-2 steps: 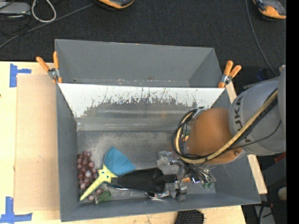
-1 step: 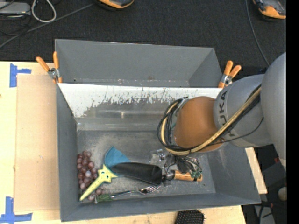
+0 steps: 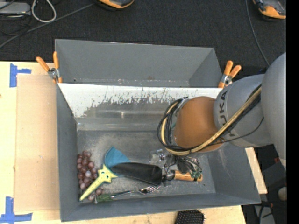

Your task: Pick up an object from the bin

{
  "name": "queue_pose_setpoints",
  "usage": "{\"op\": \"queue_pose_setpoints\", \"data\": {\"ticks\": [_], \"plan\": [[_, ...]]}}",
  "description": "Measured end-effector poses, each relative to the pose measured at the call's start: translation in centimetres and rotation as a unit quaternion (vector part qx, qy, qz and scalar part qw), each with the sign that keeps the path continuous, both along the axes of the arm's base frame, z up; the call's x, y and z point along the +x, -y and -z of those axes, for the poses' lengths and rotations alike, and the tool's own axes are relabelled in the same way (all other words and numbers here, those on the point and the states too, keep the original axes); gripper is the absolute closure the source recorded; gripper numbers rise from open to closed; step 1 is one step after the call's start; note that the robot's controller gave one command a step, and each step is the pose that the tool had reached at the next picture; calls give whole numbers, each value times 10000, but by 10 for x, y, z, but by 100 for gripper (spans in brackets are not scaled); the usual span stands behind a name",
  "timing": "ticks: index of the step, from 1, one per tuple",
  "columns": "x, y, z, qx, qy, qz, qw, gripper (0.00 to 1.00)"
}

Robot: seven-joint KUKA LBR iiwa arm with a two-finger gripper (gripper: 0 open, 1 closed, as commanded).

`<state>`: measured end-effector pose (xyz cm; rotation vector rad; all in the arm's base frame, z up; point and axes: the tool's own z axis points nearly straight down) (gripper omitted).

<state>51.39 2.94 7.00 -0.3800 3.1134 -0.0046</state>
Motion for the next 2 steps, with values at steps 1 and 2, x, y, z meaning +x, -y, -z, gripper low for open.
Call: {"op": "queue_pose_setpoints", "data": {"ticks": [1,2], "plan": [[-10,-1,-67,1,-33,-21,10000,100],[-5,-1,-139,0,-59,-154,9999,100]]}}
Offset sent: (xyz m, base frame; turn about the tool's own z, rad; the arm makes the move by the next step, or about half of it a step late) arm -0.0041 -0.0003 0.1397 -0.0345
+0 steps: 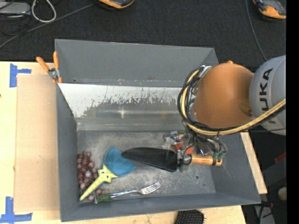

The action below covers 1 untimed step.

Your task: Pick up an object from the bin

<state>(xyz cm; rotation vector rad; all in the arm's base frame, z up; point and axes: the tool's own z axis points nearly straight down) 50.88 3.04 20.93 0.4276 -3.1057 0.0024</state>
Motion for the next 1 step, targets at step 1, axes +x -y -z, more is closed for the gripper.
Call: {"op": "queue_pose_setpoints", "data": {"ticks": [1], "plan": [[-1,-11,63,6,32,-2,10000,100]]}}
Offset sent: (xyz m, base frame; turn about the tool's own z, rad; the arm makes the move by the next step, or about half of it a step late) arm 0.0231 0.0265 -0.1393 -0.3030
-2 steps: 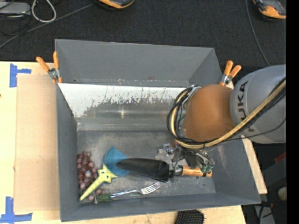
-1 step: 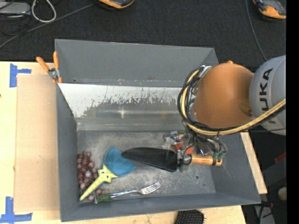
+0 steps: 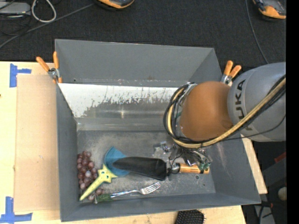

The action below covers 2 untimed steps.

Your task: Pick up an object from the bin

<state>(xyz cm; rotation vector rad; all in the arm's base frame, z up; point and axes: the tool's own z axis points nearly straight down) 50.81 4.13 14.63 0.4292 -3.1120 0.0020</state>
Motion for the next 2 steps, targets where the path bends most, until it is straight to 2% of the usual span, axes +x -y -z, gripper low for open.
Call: {"op": "queue_pose_setpoints", "data": {"ticks": [1,2], "plan": [[14,-11,52,-7,27,-1108,9938,100],[-4,-32,78,-4,-44,-162,9999,100]]}}
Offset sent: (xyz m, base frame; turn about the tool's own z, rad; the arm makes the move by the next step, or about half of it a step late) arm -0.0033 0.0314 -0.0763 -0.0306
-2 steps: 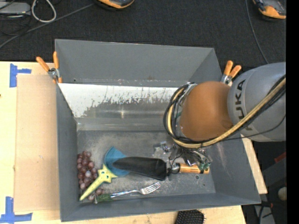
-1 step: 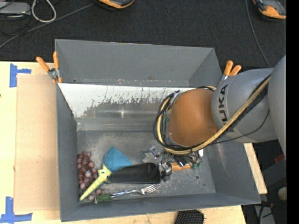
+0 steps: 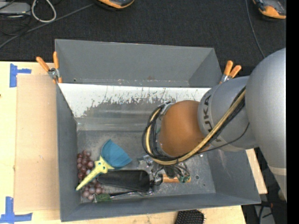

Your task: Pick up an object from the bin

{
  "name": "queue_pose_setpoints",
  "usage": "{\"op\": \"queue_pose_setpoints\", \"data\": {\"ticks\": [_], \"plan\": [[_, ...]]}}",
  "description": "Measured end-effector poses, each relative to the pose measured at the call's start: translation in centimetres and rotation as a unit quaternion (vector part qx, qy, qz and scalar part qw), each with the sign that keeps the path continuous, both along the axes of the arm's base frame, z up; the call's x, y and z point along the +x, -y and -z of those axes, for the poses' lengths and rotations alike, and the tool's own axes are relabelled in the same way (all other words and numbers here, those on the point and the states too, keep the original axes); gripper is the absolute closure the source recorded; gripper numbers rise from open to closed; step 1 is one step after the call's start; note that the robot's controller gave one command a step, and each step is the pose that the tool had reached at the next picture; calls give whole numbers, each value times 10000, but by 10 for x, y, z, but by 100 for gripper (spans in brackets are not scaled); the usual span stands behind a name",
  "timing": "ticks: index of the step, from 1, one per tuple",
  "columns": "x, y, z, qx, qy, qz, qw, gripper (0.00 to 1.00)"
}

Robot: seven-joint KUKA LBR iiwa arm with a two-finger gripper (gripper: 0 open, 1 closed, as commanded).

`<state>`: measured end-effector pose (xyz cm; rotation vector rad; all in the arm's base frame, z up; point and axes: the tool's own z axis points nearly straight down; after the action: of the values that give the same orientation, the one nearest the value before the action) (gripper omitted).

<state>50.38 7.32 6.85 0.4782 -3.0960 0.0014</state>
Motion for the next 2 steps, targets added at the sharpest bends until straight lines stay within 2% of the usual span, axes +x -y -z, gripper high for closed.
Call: {"op": "queue_pose_setpoints", "data": {"ticks": [1,2], "plan": [[0,0,-1,1,6,-4,10000,0],[0,0,0,0,8,-9,10000,100]]}}
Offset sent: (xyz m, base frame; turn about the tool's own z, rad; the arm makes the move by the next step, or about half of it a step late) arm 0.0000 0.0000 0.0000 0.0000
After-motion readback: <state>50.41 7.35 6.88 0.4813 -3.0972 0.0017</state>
